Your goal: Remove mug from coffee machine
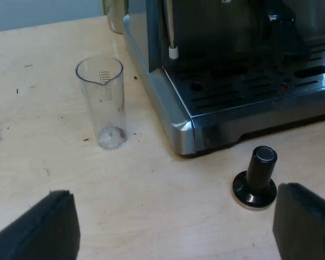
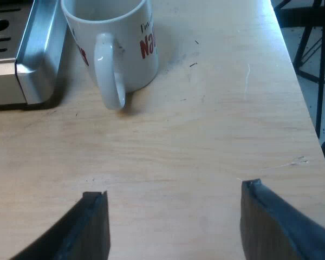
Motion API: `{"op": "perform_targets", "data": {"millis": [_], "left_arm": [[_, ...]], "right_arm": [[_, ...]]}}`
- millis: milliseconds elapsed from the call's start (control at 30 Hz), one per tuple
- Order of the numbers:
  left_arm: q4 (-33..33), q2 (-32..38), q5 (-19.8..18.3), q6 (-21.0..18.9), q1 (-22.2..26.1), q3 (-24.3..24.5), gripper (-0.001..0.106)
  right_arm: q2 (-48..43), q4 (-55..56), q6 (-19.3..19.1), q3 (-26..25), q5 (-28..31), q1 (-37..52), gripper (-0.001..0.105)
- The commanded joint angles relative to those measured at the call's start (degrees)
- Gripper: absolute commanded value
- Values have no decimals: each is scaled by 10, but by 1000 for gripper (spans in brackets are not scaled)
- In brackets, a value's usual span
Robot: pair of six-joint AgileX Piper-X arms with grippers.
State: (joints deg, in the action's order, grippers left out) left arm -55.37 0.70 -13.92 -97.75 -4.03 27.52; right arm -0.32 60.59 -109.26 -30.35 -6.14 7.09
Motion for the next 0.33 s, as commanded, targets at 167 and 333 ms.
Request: {"op": "perform_targets", "data": {"millis": [167,333], "left_arm": [[14,23,-26,2,0,-3,87],[14,23,-26,2,0,-3,87]], "right_arm": [[-26,-5,1,-2,-2,-1,55],[-26,-5,1,-2,-2,-1,55]]}}
